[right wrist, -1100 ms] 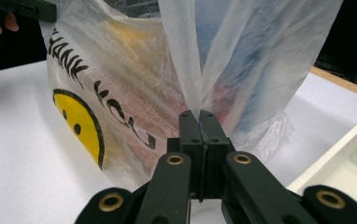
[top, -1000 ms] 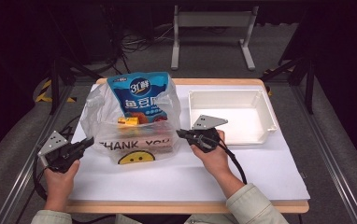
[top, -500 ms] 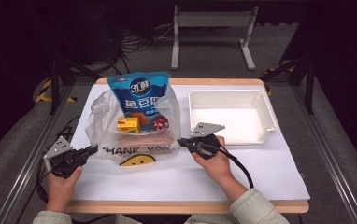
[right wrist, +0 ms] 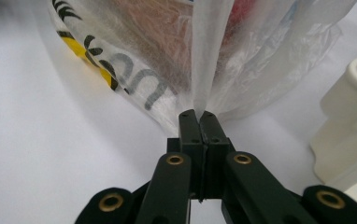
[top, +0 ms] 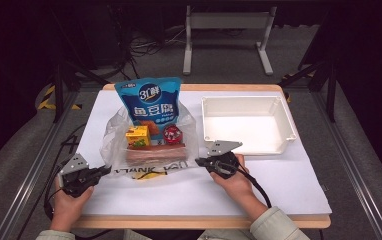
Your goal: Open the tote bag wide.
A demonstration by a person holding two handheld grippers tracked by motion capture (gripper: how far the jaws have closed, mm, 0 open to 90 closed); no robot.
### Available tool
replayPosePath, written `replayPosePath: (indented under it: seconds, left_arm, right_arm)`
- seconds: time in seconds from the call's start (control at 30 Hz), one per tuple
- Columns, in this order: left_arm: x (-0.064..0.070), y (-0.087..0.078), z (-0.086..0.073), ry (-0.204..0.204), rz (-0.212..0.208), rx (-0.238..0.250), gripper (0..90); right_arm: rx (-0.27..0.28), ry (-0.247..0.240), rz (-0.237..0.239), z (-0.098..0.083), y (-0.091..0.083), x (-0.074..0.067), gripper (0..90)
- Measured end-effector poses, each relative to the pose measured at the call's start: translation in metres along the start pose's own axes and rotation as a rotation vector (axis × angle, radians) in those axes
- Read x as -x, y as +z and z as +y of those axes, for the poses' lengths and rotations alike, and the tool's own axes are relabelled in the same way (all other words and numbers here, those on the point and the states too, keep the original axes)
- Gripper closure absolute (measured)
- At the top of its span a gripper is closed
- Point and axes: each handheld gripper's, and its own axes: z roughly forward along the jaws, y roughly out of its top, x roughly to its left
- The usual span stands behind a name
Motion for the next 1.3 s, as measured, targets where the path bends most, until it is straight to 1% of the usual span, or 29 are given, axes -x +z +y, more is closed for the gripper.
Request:
replayPosePath:
  seconds: [0.13,0.17,0.23,0.27,0.3,0.47,0.5,0.53,0.57,0.6,0.67,0.77,0.8,0.83,0.87,0.9,0.93,0.97,1.03,1.07,1.1,1.17,1.2,1.27,1.3]
  left_arm:
    - [-0.002,0.006,-0.002,-0.014,-0.010,-0.031,90.0]
    - [-0.003,0.007,-0.003,-0.028,-0.015,-0.038,90.0]
    - [-0.005,0.010,-0.003,-0.028,-0.027,-0.058,90.0]
    - [-0.006,0.012,-0.004,-0.040,-0.031,-0.066,90.0]
    - [-0.007,0.013,-0.005,-0.037,-0.038,-0.077,90.0]
    - [-0.009,0.021,-0.005,-0.069,-0.078,-0.138,90.0]
    - [-0.009,0.023,-0.005,-0.071,-0.080,-0.153,90.0]
    - [-0.009,0.025,-0.006,-0.072,-0.082,-0.164,90.0]
    - [-0.009,0.025,-0.006,-0.072,-0.082,-0.164,90.0]
    - [-0.009,0.025,-0.006,-0.070,-0.082,-0.162,90.0]
    - [-0.009,0.024,-0.006,-0.078,-0.085,-0.160,90.0]
    - [-0.009,0.021,-0.005,-0.067,-0.067,-0.147,88.3]
    - [-0.008,0.020,-0.005,-0.066,-0.058,-0.134,85.6]
    - [-0.007,0.018,-0.004,-0.062,-0.047,-0.117,80.7]
    - [-0.006,0.015,-0.003,-0.061,-0.040,-0.100,74.1]
    - [-0.006,0.012,-0.002,-0.066,-0.041,-0.088,68.1]
    - [-0.005,0.010,0.001,-0.069,-0.044,-0.080,60.0]
    - [-0.004,0.008,0.003,-0.070,-0.043,-0.080,53.1]
    - [-0.003,0.002,0.009,-0.057,-0.041,-0.078,45.4]
    - [-0.002,-0.002,0.012,-0.051,-0.039,-0.076,43.2]
    - [-0.001,-0.005,0.014,-0.047,-0.029,-0.066,41.3]
    - [0.000,-0.014,0.019,-0.029,-0.010,-0.048,37.1]
    - [0.001,-0.018,0.021,-0.026,-0.001,-0.035,36.5]
    - [0.004,-0.027,0.026,-0.010,0.007,-0.010,34.8]
    - [0.004,-0.027,0.026,-0.010,0.007,-0.010,33.3]
  right_arm:
    - [-0.029,-0.006,-0.002,-0.004,0.004,-0.001,90.0]
    - [-0.035,-0.006,-0.006,-0.004,0.005,0.000,90.0]
    - [-0.049,0.003,-0.004,-0.006,0.008,0.001,90.0]
    - [-0.057,0.006,-0.003,-0.007,0.009,0.002,90.0]
    - [-0.066,0.011,-0.002,-0.008,0.010,0.003,90.0]
    - [-0.125,0.024,-0.008,-0.014,0.016,0.005,90.0]
    - [-0.133,0.032,-0.007,-0.015,0.017,0.005,90.0]
    - [-0.126,0.043,-0.001,-0.016,0.016,0.006,90.0]
    - [-0.124,0.050,0.009,-0.016,0.016,0.008,90.0]
    - [-0.124,0.050,0.009,-0.016,0.016,0.008,90.0]
    - [-0.127,0.051,0.007,-0.016,0.016,0.008,90.0]
    - [-0.120,0.049,0.006,-0.016,0.014,0.008,90.0]
    - [-0.116,0.051,0.006,-0.016,0.013,0.008,90.0]
    - [-0.112,0.051,0.005,-0.016,0.012,0.008,90.0]
    - [-0.105,0.056,0.005,-0.016,0.011,0.008,89.7]
    - [-0.094,0.060,0.002,-0.015,0.009,0.009,87.1]
    - [-0.085,0.065,-0.002,-0.014,0.007,0.010,84.8]
    - [-0.074,0.067,-0.006,-0.013,0.005,0.010,81.0]
    - [-0.054,0.067,-0.020,-0.010,0.000,0.012,71.0]
    - [-0.061,0.064,-0.020,-0.008,-0.003,0.013,66.4]
    - [-0.066,0.061,-0.023,-0.006,-0.006,0.014,61.8]
    - [-0.037,0.058,-0.032,-0.002,-0.016,0.016,52.4]
    - [-0.022,0.062,-0.036,0.000,-0.023,0.018,47.9]
    - [0.011,0.070,-0.042,0.004,-0.032,0.019,42.4]
    - [0.011,0.070,-0.042,0.004,-0.032,0.019,42.4]
